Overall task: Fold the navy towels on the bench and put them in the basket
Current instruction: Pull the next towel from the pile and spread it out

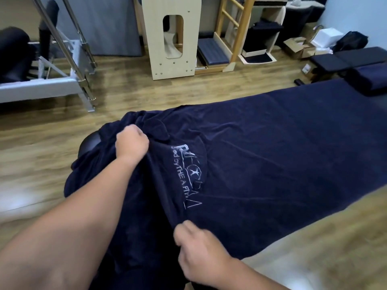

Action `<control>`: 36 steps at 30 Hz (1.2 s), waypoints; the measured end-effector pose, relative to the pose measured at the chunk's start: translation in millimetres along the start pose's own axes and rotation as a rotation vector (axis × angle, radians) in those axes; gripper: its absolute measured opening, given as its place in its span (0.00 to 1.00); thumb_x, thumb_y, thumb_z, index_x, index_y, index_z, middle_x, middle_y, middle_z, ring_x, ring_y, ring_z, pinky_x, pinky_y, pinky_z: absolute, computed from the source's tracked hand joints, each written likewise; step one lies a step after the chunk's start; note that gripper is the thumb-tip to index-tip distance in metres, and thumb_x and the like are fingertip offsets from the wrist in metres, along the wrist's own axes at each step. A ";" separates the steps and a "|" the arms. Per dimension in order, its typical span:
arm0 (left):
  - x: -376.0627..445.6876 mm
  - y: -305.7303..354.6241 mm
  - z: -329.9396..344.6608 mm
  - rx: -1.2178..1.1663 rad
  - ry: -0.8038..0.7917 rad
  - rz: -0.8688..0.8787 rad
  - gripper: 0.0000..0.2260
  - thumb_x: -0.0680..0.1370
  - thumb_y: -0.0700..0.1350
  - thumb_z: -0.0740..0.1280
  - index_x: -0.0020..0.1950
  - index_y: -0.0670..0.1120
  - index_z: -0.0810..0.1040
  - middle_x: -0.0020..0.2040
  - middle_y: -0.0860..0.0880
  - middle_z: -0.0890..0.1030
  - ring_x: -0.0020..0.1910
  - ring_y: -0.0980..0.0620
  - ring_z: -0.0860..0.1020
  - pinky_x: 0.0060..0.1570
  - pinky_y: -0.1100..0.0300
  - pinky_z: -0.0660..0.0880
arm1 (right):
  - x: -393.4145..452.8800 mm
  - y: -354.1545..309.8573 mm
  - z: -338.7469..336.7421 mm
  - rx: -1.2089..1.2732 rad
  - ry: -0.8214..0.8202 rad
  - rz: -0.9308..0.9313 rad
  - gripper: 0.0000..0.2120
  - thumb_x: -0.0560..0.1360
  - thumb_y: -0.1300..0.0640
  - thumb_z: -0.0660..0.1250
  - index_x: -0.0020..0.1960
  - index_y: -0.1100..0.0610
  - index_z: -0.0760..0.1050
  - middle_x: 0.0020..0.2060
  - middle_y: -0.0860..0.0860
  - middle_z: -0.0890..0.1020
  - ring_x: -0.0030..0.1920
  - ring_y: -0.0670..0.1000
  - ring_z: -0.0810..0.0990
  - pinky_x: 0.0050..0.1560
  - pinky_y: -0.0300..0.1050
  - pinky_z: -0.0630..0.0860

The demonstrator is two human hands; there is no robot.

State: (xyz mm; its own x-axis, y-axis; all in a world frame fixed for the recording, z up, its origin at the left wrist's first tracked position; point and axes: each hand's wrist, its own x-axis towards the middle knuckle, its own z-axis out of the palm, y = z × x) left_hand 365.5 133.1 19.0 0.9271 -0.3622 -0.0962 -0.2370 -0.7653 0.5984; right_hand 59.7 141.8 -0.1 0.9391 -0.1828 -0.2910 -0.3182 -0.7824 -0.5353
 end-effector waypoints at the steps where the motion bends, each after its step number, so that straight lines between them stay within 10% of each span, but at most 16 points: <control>1: 3.5 1.4 -3.8 -0.013 0.018 -0.001 0.10 0.78 0.39 0.58 0.53 0.45 0.78 0.55 0.43 0.81 0.54 0.40 0.77 0.49 0.53 0.71 | -1.1 -5.7 0.3 0.003 -0.047 -0.053 0.15 0.70 0.64 0.59 0.53 0.50 0.63 0.49 0.51 0.69 0.35 0.60 0.71 0.36 0.54 0.69; 5: -2.1 5.4 -6.2 0.378 -0.239 0.214 0.19 0.80 0.46 0.59 0.70 0.56 0.62 0.63 0.39 0.71 0.57 0.34 0.75 0.50 0.46 0.72 | 5.9 1.8 9.7 -0.037 -0.072 0.050 0.24 0.71 0.67 0.59 0.61 0.46 0.68 0.51 0.49 0.65 0.38 0.57 0.70 0.40 0.51 0.71; 9: -14.7 5.5 15.5 0.687 -0.333 0.383 0.23 0.80 0.53 0.62 0.73 0.67 0.62 0.69 0.42 0.61 0.62 0.37 0.69 0.53 0.45 0.72 | 6.9 25.2 13.9 0.033 0.027 0.300 0.17 0.71 0.69 0.56 0.46 0.53 0.78 0.46 0.48 0.69 0.44 0.57 0.75 0.39 0.41 0.69; 16: -3.2 17.7 21.3 0.742 -0.456 0.033 0.23 0.78 0.45 0.63 0.74 0.49 0.69 0.77 0.33 0.58 0.66 0.35 0.73 0.58 0.45 0.74 | -5.9 55.2 -4.2 0.056 0.146 0.497 0.19 0.76 0.61 0.56 0.58 0.46 0.80 0.52 0.43 0.70 0.47 0.57 0.81 0.48 0.48 0.77; 25: 7.7 67.5 33.8 0.319 -0.132 0.055 0.33 0.74 0.47 0.74 0.71 0.36 0.61 0.68 0.37 0.71 0.65 0.33 0.74 0.49 0.47 0.72 | -31.2 100.7 -46.3 -0.109 0.127 0.541 0.35 0.74 0.65 0.58 0.76 0.38 0.62 0.55 0.46 0.67 0.47 0.58 0.80 0.43 0.49 0.75; 31: -3.2 135.3 83.7 -0.165 -0.223 0.005 0.32 0.72 0.33 0.63 0.75 0.43 0.58 0.66 0.43 0.70 0.40 0.38 0.83 0.28 0.51 0.81 | -54.4 167.7 -71.1 0.047 0.495 0.724 0.28 0.75 0.69 0.57 0.68 0.46 0.79 0.47 0.45 0.69 0.44 0.48 0.76 0.45 0.37 0.71; 36: -8.7 205.5 137.3 -0.288 -0.270 0.037 0.43 0.70 0.32 0.63 0.81 0.48 0.48 0.71 0.43 0.68 0.55 0.38 0.79 0.28 0.52 0.82 | -86.1 228.1 -104.9 0.298 0.594 0.793 0.27 0.74 0.71 0.56 0.60 0.49 0.83 0.48 0.43 0.75 0.47 0.44 0.76 0.44 0.28 0.69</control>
State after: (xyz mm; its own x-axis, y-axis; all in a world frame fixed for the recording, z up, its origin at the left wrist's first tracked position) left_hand 268.9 -94.0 33.5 0.8008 -0.5431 -0.2526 -0.1423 -0.5821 0.8006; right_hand -80.1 -83.3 -13.9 0.3325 -0.9092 -0.2505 -0.8169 -0.1449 -0.5583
